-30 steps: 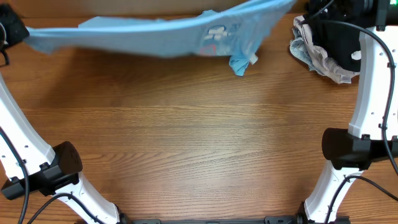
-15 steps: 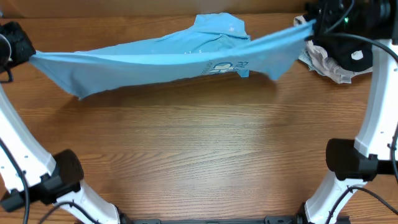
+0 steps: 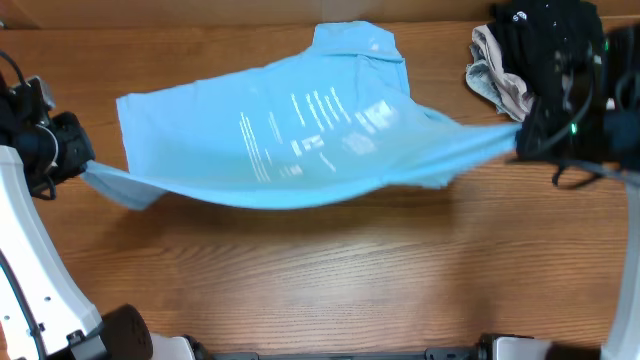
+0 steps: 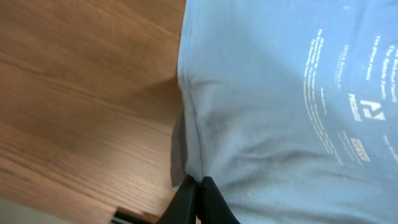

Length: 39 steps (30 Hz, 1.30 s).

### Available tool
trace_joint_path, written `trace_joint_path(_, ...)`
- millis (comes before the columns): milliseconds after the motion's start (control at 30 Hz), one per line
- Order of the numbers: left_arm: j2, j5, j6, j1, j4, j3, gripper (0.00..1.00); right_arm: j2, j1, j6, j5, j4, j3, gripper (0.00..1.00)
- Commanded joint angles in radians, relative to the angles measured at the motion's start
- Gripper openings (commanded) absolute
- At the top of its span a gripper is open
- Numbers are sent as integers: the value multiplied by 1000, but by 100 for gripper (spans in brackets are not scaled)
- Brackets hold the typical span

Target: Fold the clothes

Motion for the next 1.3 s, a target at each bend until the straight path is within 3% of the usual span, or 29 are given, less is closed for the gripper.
trace_joint_path(0,-131,-7,6,10,-2,-89,4,-161,-8,62,21,3,-172,4)
trace_joint_path(300,-248,-3,-13,9,52,-387,4,-266,-8,113,18,36,-605,4)
trace_joint_path(533,-262,41,-51,9,153,-610,4,-266,-8,158,-30,132,-832,4)
trace_joint_path(833,-265,-31,-153,10,240,-743,4,-265,-8,157,-47,232,-849,4)
trace_joint_path(1267,-296,-176,-284,39,436,-837,4,-174,-8,31,-63,568,-848,4)
